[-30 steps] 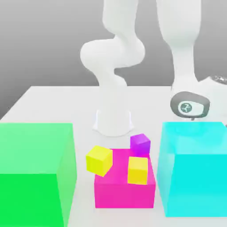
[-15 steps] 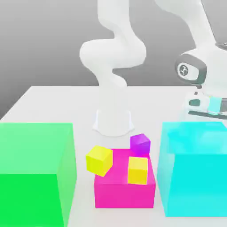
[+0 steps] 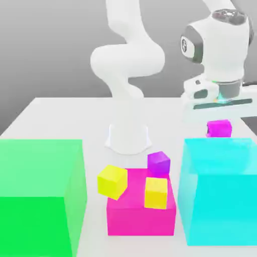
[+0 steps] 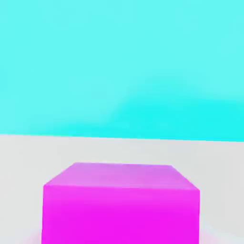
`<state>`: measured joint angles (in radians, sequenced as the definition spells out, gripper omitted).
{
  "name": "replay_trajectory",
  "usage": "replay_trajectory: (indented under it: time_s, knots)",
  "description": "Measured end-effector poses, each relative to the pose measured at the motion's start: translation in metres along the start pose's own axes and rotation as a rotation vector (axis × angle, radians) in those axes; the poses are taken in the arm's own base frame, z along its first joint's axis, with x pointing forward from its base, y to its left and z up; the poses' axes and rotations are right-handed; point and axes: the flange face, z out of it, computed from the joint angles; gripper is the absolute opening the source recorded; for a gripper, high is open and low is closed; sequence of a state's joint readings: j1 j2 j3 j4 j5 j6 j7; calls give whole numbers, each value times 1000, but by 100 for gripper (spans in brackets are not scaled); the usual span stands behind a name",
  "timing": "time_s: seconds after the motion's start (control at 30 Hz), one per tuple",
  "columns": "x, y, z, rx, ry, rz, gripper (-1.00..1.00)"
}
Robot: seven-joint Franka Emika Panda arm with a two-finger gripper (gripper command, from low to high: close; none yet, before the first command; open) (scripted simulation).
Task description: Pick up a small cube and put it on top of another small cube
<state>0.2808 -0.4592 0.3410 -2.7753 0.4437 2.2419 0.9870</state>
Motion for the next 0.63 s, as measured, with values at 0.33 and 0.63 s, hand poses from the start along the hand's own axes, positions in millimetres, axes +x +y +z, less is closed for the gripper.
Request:
replay_trajectory:
  time_s: [0.33, 0.63]
  knots:
    - [77, 85, -28, -7, 186, -53, -100]
    - [92, 91, 30, -13, 197, -32, 100]
